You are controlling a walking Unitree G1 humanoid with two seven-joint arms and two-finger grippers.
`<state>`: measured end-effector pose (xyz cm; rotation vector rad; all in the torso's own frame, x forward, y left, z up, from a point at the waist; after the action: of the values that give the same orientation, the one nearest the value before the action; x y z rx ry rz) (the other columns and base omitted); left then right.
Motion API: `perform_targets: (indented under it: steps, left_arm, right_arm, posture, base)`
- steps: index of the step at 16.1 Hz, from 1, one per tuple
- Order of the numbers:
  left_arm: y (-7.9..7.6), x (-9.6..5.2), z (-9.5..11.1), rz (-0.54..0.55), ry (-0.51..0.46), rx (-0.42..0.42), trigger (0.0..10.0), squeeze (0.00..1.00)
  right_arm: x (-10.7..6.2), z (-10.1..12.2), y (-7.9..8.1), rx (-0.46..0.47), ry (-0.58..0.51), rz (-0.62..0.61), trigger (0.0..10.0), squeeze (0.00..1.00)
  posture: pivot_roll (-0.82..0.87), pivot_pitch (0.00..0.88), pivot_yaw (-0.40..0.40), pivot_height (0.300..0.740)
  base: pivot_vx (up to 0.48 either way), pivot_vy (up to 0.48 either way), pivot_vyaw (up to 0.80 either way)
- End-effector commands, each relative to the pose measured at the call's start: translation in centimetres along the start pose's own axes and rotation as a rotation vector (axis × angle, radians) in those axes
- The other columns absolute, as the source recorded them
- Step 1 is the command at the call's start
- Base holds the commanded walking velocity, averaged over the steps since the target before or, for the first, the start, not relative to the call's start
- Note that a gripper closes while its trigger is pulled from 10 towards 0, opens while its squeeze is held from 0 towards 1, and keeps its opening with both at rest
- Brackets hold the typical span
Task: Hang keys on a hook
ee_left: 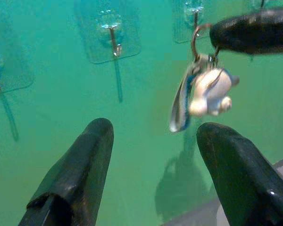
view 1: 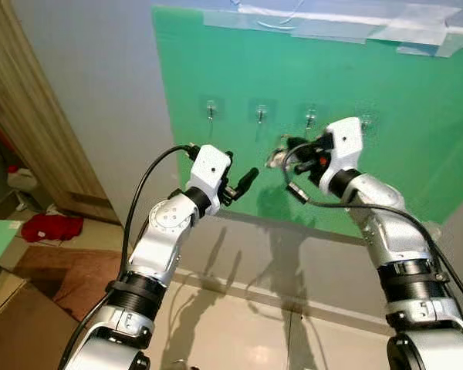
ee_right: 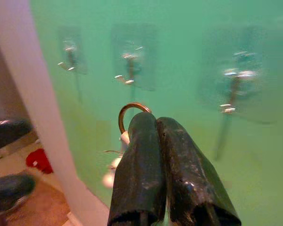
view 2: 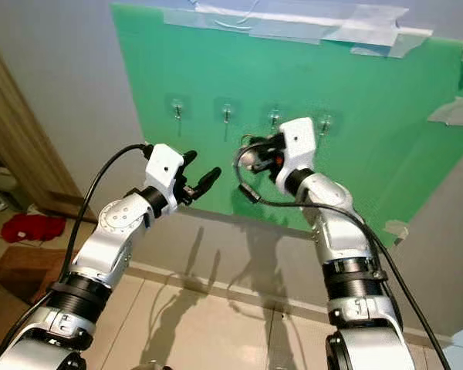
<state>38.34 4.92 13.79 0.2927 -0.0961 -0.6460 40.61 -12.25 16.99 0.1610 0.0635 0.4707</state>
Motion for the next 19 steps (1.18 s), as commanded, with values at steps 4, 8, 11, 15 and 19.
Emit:
perform_targets:
  steps: [4, 8, 11, 15, 19]
  left_arm:
    - [-0.3, -0.1, 0.0, -0.015, 0.002, -0.006, 10.0, 0.0]
    - [-0.3, -0.1, 0.1, -0.024, 0.008, -0.009, 10.0, 0.0]
    - [-0.4, -0.1, 0.0, -0.026, 0.011, -0.008, 10.0, 0.0]
    - [-0.4, -0.2, 0.0, -0.031, 0.015, -0.006, 10.0, 0.0]
    - [-0.5, -0.2, -0.1, -0.038, 0.02, -0.007, 10.0, 0.0]
  right_arm:
    - [0.3, 1.9, -1.1, 0.026, -0.066, -0.053, 0.0, 0.0]
    - [0.5, 1.8, -2.7, 0.076, -0.065, -0.135, 0.0, 0.0]
    - [0.6, 1.7, -3.1, 0.101, -0.068, -0.158, 0.0, 0.0]
    - [0.4, 1.8, -3.3, 0.102, -0.075, -0.162, 0.0, 0.0]
    - [0.2, 1.2, -3.5, 0.115, -0.066, -0.173, 0.0, 0.0]
  posture:
    - [-0.05, 0.0, 0.039, 0.74]
    - [-0.04, 0.0, 0.041, 0.74]
    - [-0.04, 0.0, 0.041, 0.74]
    - [-0.04, 0.0, 0.038, 0.74]
    - [-0.05, 0.0, 0.044, 0.74]
  base:
    - [0.0, 0.0, 0.0]
    - [0.0, 0.0, 0.0]
    - [0.0, 0.0, 0.0]
    - [0.0, 0.0, 0.0]
    - [0.0, 0.0, 0.0]
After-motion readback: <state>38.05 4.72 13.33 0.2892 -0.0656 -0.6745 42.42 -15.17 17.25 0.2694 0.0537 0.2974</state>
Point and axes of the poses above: a point about 5 cm out from each wrist's last joint towards the gripper, its own x axis pointing out of the wrist towards the gripper, its own z axis along the axis of the wrist's last joint, y = z × x, the point moved 6 cm from there along x, pointing out of the wrist towards the gripper, and after that the axes turned 8 degrees about x, right-handed, at the moved point
